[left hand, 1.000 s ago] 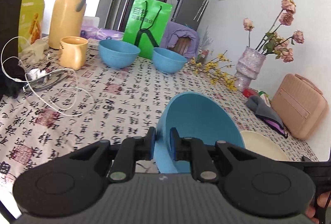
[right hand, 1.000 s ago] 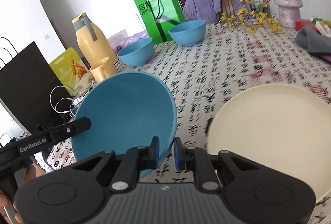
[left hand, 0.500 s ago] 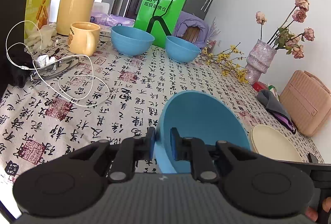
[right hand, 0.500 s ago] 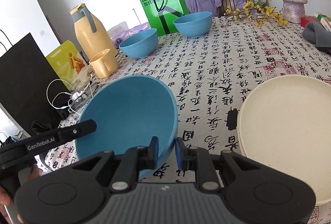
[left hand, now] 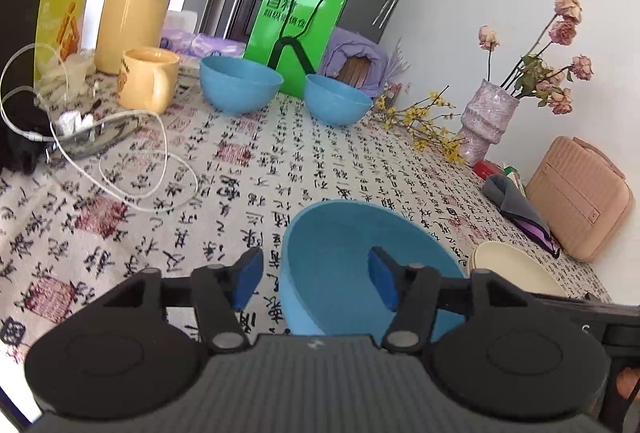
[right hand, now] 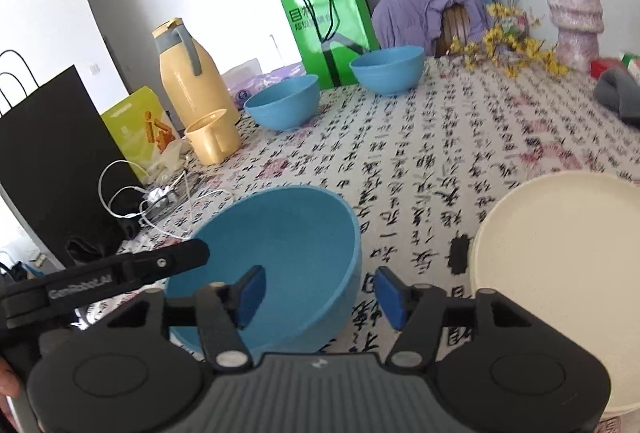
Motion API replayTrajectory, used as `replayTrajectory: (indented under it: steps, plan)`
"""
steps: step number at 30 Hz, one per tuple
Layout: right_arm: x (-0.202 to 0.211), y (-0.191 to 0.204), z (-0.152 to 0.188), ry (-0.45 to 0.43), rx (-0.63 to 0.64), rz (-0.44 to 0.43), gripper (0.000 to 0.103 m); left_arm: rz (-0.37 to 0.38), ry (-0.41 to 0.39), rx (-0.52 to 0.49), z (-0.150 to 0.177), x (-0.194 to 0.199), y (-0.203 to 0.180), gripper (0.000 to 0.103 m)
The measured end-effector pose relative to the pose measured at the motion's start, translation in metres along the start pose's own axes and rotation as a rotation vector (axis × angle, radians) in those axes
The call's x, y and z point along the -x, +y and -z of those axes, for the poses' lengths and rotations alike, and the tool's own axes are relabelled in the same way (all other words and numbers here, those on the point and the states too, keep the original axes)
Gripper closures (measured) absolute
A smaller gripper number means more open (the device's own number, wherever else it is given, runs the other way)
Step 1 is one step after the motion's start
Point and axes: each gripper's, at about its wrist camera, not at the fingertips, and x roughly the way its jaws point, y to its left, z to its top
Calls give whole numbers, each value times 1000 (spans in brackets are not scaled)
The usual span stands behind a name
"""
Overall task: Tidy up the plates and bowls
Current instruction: 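Lower the blue bowl onto the tablecloth and open both grippers, then move both grippers toward the two blue bowls near the green bag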
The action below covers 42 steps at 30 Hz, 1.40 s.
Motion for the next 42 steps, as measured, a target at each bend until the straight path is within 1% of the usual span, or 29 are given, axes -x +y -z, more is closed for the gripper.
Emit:
replayTrajectory:
  steps: [2,3,6,7,8,11,15,16,17,19,22,28,31,34,39,42]
  plan:
    - [4,2,0,-26,27,18,38,-16,-41,-33,1,6,-2,28]
    - [8,2,0,-46,36,24,37,-22,-66,-49,3,10,-2,26]
    - [23,4,5,-120,88,48,29,-47,-135,-99,9,25,-2,14]
    - [28,4,7,-148,107,59,25,-59,-152,-110,12,30,-1,7]
    - [33,3,11,-176,125,66,22,-71,-164,-116,15,35,0,5]
    - [45,0,25,-237,157,79,20,-104,-190,-143,25,48,1,3]
    - [55,-2,43,-270,190,90,20,-157,-249,-182,39,65,-3,0]
    - [57,-1,47,-276,200,90,18,-157,-252,-186,41,68,-3,0]
    - [59,-2,50,-280,206,89,15,-156,-246,-183,43,69,-3,0]
    - [61,-3,56,-282,213,88,13,-164,-240,-175,43,69,-4,0]
    - [60,-4,58,-273,206,89,13,-168,-246,-180,42,70,-7,0]
    - [63,-6,57,-287,205,91,12,-164,-252,-191,38,66,-12,0]
    - [60,-8,54,-287,209,99,12,-165,-250,-196,33,61,-13,0]
    - [59,-10,44,-299,204,98,12,-166,-250,-199,21,54,-12,0]
    - [57,-15,11,-313,190,66,12,-182,-226,-139,-10,36,-3,0]
    - [50,-20,-13,-297,169,52,13,-189,-217,-126,-32,21,1,0]
